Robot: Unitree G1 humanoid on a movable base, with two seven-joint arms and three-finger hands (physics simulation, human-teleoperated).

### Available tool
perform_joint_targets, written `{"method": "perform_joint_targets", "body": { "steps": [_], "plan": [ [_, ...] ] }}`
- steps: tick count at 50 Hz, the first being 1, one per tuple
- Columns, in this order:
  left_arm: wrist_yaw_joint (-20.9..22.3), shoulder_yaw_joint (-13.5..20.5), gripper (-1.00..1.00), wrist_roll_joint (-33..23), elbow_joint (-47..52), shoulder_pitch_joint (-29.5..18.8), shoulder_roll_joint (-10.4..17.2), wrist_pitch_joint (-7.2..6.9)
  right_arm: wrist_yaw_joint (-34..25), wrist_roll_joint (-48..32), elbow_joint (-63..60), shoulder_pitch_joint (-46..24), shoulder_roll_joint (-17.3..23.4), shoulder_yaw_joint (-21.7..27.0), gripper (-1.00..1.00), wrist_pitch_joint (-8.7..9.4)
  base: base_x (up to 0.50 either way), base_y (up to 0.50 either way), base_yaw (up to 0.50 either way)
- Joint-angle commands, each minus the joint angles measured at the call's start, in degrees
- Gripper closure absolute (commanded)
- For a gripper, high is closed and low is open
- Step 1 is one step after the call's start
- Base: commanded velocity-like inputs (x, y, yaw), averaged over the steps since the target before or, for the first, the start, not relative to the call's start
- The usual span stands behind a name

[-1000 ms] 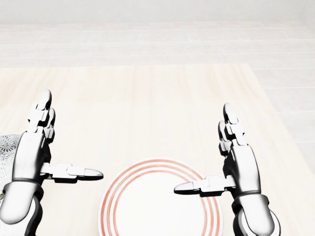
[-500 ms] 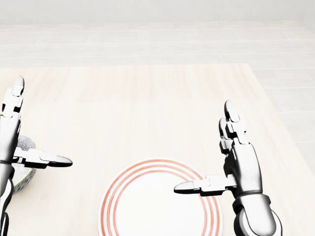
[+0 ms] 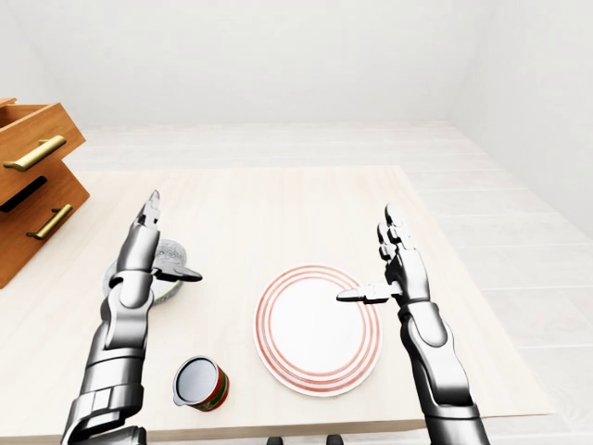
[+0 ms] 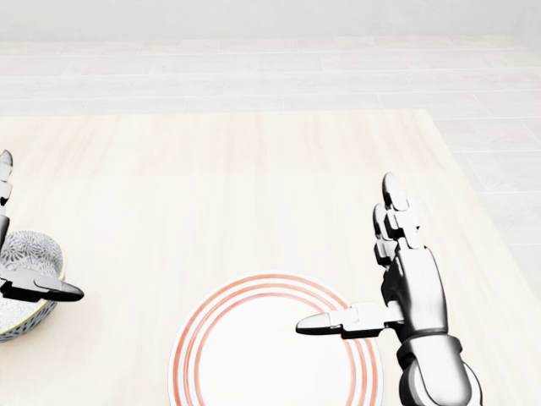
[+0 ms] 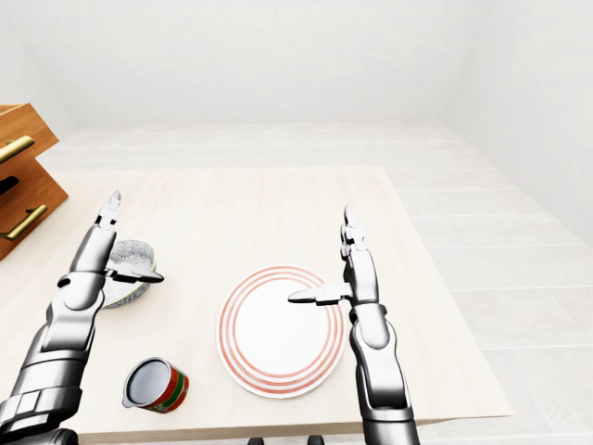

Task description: Put the bowl on the plate.

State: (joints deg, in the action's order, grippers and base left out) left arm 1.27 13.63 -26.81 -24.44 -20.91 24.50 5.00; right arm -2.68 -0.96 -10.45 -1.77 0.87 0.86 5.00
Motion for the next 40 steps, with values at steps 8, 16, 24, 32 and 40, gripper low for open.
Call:
{"method": "perform_joint_targets", "body": {
  "steps": [8,16,24,32,40],
  "plan": [
    [-1.4,-0.2,-1.0,-4.9,-3.9,0.9,1.0,0.0,0.0,0.0,-0.2,0.3,-0.1,-0.3,-1.0,0.0,0.0,0.0,0.0],
    [-2.9,-1.3,-1.0,-8.2,-5.2,0.8,0.7,0.0,0.0,0.0,-0.2,0.6,-0.2,-0.3,-1.0,0.0,0.0,0.0,0.0],
    [-4.8,-2.0,-1.0,-11.6,-6.6,0.4,1.3,0.0,0.0,0.1,-0.4,0.4,-0.1,-0.3,-1.0,0.0,0.0,0.0,0.0],
    [-6.7,-2.5,-1.0,-14.1,-8.5,-0.2,1.3,0.0,-0.2,0.2,-1.0,-0.1,0.0,-0.2,-1.0,0.0,0.0,0.0,0.0],
    [-8.0,-3.1,-1.0,-15.9,-10.1,-0.7,1.3,0.0,-0.3,0.1,-1.0,-0.5,0.1,-0.1,-1.0,0.0,0.0,0.0,0.0]
  ]
}}
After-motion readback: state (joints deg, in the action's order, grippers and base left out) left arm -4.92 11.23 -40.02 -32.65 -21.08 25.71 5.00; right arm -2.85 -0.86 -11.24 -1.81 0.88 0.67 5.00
